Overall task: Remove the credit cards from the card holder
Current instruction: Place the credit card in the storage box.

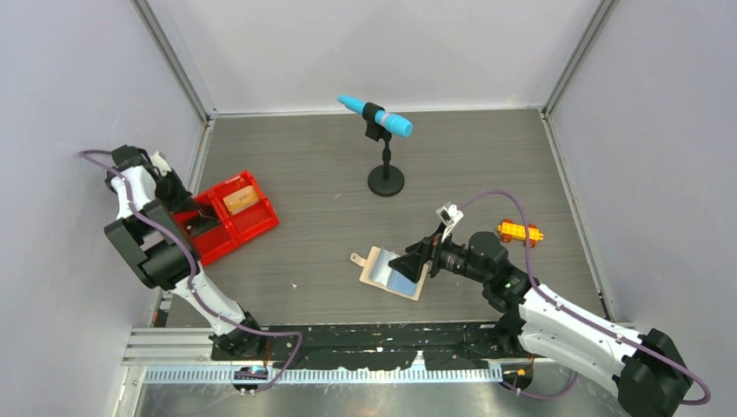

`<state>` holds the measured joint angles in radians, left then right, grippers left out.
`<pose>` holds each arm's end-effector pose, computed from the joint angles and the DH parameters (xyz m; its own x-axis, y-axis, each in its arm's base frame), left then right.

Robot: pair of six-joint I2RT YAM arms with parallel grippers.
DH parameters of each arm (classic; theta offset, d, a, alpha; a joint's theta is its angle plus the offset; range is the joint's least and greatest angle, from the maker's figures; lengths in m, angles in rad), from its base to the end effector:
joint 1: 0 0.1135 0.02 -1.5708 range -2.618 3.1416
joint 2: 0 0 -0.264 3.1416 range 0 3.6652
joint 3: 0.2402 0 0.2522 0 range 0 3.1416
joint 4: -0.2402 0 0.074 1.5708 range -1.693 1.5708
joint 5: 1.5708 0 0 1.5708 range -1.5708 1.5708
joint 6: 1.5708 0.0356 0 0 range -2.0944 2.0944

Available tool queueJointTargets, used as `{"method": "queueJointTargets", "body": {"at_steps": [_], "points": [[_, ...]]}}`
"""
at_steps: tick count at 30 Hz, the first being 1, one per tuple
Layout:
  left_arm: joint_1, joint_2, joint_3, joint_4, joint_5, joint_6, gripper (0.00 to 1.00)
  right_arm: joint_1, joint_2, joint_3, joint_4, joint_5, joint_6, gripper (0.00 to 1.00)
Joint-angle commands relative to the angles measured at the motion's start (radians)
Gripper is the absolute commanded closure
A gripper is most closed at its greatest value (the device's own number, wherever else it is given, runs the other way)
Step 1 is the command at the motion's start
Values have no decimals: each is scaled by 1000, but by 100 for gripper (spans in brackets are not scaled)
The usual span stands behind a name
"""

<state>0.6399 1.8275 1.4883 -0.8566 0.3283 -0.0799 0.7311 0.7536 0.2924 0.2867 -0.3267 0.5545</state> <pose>0.3096 0.2162 0.2437 -0.7065 -0.6201 -0.3412 -0.5286 0.7828 -0.3283 0.1261 0.1284 0.2202 -0.5667 0.1616 -0.8079 -0.6696 0.4811 0.5659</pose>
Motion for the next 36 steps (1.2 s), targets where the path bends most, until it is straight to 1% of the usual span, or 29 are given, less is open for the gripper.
{"method": "queueJointTargets", "body": {"at_steps": [1,11,16,21,23,25,28,33,34,36], "points": [[-2,30,45,45,-6,7,100,1,15,46,51,11,-20,5],[-24,67,87,22,-50,18,100,1,36,54,52,13,-30,5],[-33,77,122,-12,-102,38,94,0,39,55,51,17,-30,5],[-36,61,122,-9,-177,14,91,1,42,64,50,17,-30,5],[-41,59,126,-8,-205,7,91,1,42,67,49,16,-30,5],[-46,63,133,-9,-222,2,94,0,42,67,49,14,-28,5],[-49,69,141,-14,-246,-3,95,0,40,68,48,14,-26,5],[-61,60,133,7,-302,-7,95,0,34,71,46,18,-25,5],[-63,62,136,7,-308,-9,94,0,33,72,45,18,-26,5],[-66,74,152,-1,-313,-12,87,1,34,73,45,19,-25,5]]}}
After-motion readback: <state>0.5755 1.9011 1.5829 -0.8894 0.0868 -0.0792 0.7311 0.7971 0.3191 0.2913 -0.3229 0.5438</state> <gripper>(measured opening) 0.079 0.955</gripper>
